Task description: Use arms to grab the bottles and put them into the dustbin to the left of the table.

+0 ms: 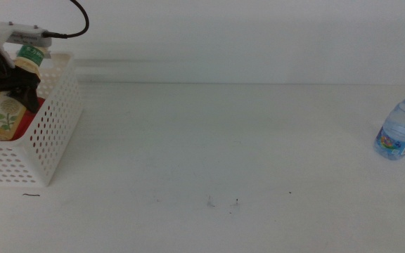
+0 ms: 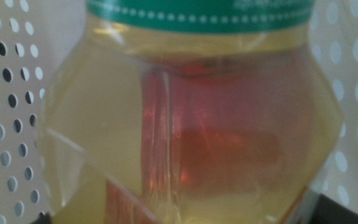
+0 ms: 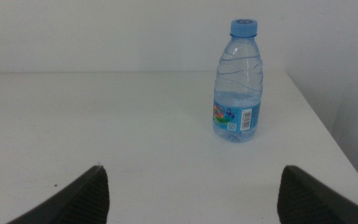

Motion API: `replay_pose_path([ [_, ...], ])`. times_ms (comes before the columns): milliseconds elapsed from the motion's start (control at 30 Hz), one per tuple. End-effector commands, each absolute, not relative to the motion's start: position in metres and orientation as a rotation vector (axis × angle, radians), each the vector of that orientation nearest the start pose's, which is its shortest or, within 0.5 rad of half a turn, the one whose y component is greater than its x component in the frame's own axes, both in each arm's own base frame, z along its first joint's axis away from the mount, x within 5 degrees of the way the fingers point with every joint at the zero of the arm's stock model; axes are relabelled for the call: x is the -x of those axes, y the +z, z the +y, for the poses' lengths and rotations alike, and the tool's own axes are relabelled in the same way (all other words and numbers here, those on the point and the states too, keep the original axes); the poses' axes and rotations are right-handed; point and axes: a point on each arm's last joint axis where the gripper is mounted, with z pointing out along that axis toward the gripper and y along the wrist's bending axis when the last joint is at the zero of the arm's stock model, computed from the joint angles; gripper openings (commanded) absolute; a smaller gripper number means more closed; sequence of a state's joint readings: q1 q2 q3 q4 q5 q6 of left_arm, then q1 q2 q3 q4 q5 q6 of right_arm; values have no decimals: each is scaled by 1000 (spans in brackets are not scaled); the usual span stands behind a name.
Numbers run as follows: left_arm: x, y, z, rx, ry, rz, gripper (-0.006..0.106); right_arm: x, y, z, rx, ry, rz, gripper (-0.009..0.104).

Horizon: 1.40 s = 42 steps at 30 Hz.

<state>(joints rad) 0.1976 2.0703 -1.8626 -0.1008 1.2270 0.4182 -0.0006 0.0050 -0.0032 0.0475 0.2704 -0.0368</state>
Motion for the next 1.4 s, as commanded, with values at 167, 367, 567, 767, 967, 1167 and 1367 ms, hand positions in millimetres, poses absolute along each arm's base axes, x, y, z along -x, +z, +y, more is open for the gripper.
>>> replay_pose_path([
  [167, -436, 268, 80, -281, -4, 2832, 46, -55, 189, 0, 3, -2, 1745, 85],
  [367, -435, 268, 84, -266, 47, 2842, 88, -55, 189, 0, 3, -2, 1745, 85],
  [567, -428, 285, 84, -182, 69, 2830, 94, -55, 189, 0, 3, -2, 1745, 85],
  [767, -415, 318, 80, -171, 92, 2757, 94, -55, 189, 0, 3, -2, 1745, 85],
  [967, -390, 368, 69, -111, 21, 2625, 94, -55, 189, 0, 3, -2, 1745, 85],
  [1167, -351, 408, 29, -278, -197, 2474, 94, -55, 189, 0, 3, -2, 1745, 85],
  [1367, -302, 427, -25, -442, -218, 2260, 94, -55, 189, 0, 3, -2, 1745, 85],
])
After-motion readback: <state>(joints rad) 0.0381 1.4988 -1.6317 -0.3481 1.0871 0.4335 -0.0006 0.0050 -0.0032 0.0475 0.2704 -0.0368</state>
